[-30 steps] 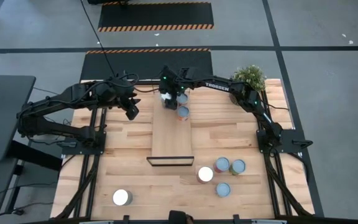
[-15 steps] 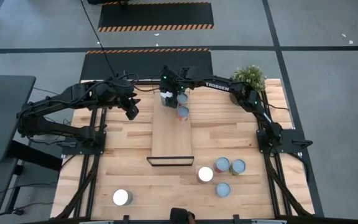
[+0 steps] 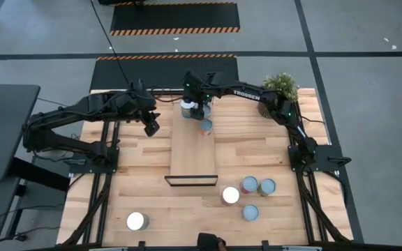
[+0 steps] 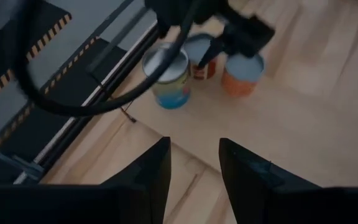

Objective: Pick and place cans onto a shelf
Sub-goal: Put the blue can on the shelf

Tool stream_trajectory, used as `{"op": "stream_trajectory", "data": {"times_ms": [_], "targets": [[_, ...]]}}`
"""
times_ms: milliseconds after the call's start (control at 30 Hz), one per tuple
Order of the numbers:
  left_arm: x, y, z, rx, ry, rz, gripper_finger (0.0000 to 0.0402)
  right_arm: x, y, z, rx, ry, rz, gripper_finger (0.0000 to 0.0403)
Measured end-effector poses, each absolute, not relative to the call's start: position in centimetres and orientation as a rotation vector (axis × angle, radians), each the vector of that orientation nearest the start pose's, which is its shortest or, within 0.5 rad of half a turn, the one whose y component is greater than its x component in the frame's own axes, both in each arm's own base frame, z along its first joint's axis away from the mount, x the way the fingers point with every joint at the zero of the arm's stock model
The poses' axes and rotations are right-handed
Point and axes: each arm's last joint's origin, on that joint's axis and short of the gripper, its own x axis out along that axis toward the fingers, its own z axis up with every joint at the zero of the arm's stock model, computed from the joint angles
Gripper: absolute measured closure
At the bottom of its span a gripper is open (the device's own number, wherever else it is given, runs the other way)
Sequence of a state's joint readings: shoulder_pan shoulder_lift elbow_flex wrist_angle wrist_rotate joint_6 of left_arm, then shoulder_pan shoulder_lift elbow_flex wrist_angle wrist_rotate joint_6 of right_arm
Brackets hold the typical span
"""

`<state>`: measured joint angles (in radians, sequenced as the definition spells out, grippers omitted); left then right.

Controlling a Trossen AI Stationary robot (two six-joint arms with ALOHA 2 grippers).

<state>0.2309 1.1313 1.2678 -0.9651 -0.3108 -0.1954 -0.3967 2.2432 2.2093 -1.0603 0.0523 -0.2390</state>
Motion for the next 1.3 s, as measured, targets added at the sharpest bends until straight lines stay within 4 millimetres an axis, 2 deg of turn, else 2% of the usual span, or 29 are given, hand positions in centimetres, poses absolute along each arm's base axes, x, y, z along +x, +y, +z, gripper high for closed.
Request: {"op": "stream_trajectory", "data": {"times_ms": [100, 167, 267, 400, 600, 767, 867, 1100, 1300], "targets": [[20.9, 5.8, 35.4, -0.095, 0.832, 0.564, 0.0260, 43.2, -18.4, 28.6, -0.019, 1.120, -0.269, 0.0030], [21.1, 5.8, 33.7, -0.098, 0.853, 0.527, 0.0260, 42.6, -18.4, 29.5, -0.014, 1.120, -0.272, 0.0030], [20.2, 5.5, 30.9, -0.136, 0.880, 0.519, 0.0260, 41.5, -18.4, 31.1, 0.008, 1.094, -0.274, 0.0030], [19.0, 5.3, 28.1, -0.206, 0.797, 0.558, 0.0260, 40.5, -18.8, 32.4, 0.054, 1.059, -0.272, 0.0030], [19.6, 5.7, 24.3, -0.204, 0.540, 0.629, 0.0260, 41.2, -19.6, 31.8, 0.105, 0.956, -0.189, 0.0030], [19.9, 6.6, 20.4, -0.262, 0.405, 0.719, 0.0260, 41.1, -19.6, 30.9, 0.114, 0.972, -0.121, 0.0030], [20.2, 7.4, 19.0, -0.274, 0.317, 0.770, 0.0260, 41.0, -19.6, 30.3, 0.108, 0.998, -0.099, 0.0030], [22.0, 9.8, 17.2, -0.281, 0.308, 0.844, 0.0260, 40.4, -20.1, 29.7, -0.015, 1.094, -0.164, 0.0030], [23.7, 11.7, 16.2, -0.302, 0.323, 0.909, 0.0260, 40.3, -20.5, 29.7, -0.046, 1.105, -0.219, 0.0030]]}}
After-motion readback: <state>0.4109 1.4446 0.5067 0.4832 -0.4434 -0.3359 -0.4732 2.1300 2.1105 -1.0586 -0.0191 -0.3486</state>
